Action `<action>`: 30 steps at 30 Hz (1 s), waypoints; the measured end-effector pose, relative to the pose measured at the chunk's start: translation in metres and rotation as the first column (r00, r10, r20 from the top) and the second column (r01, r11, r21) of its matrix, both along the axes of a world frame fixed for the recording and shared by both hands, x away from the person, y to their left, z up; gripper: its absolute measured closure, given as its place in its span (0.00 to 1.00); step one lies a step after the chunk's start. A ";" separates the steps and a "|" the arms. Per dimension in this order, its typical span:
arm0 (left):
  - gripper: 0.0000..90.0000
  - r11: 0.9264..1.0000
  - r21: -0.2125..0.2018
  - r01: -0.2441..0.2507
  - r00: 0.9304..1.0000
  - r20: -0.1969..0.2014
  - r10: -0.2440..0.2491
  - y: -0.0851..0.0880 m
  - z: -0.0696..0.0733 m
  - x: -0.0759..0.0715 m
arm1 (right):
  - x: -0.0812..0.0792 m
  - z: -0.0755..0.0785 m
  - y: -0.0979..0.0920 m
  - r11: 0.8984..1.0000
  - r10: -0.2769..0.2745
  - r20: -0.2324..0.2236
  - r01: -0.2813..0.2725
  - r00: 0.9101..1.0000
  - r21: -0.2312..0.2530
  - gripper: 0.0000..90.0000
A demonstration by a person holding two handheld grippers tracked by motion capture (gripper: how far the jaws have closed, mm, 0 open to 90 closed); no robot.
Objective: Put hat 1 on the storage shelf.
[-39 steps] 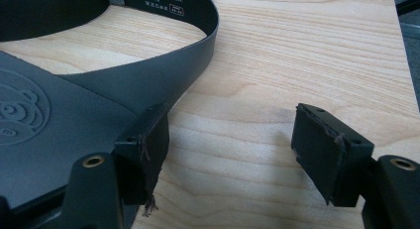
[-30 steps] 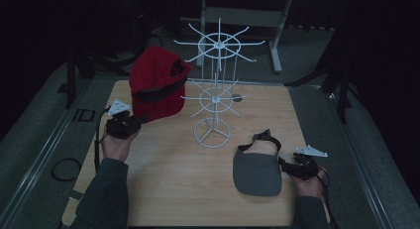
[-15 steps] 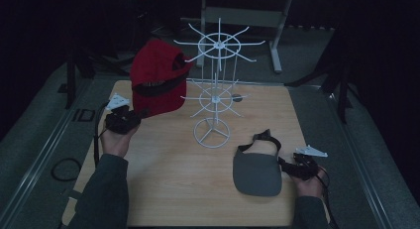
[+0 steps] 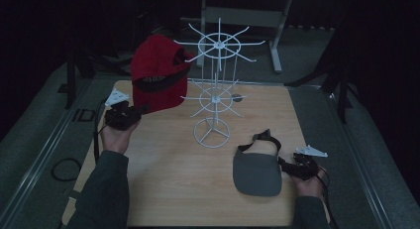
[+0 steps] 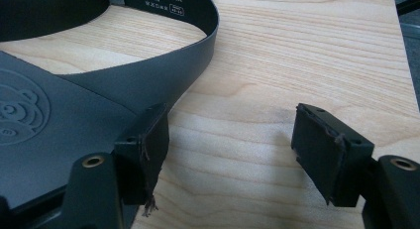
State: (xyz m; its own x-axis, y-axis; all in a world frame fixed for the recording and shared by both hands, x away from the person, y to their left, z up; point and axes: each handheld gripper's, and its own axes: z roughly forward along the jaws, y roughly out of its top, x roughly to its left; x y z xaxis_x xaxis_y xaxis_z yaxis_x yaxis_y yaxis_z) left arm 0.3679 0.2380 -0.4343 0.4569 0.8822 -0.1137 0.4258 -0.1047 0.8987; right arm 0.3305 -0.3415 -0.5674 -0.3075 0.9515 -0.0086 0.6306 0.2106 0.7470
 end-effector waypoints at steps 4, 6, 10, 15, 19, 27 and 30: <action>0.95 1.000 -0.005 0.000 1.000 0.010 0.000 0.000 0.002 -0.002 | 0.000 0.000 0.000 1.000 0.001 0.001 -0.001 1.000 -0.001 0.34; 0.95 1.000 -0.006 -0.003 1.000 0.012 0.003 0.001 0.003 -0.003 | 0.000 0.000 0.000 1.000 0.002 0.001 -0.002 1.000 -0.001 0.34; 0.95 1.000 -0.009 -0.004 1.000 0.020 0.004 0.003 0.006 -0.005 | 0.000 0.000 0.000 1.000 0.002 0.002 -0.002 1.000 -0.002 0.34; 0.95 1.000 -0.020 -0.007 0.999 0.031 0.008 0.005 0.009 -0.008 | 0.000 0.000 0.000 1.000 0.000 0.000 0.000 1.000 0.000 0.34; 0.95 1.000 -0.026 -0.009 0.999 0.043 0.010 0.007 0.013 -0.011 | 0.000 0.000 0.000 1.000 0.000 -0.001 0.000 1.000 0.000 0.34; 0.95 0.999 -0.033 -0.012 0.998 0.061 0.014 0.007 0.020 -0.016 | 0.000 0.000 0.000 1.000 0.000 -0.001 0.000 1.000 0.000 0.34; 0.95 0.999 -0.037 -0.012 0.998 0.067 0.014 0.007 0.022 -0.017 | 0.000 0.000 0.000 1.000 0.000 -0.002 0.000 1.000 0.001 0.34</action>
State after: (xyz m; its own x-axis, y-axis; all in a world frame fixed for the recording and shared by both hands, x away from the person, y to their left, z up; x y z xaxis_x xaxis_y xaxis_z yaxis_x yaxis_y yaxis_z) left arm 0.3506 0.2449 -0.4124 0.4532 0.8839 -0.1151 0.3652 -0.0664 0.9286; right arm 0.3304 -0.3414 -0.5674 -0.3072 0.9516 -0.0075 0.6318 0.2098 0.7462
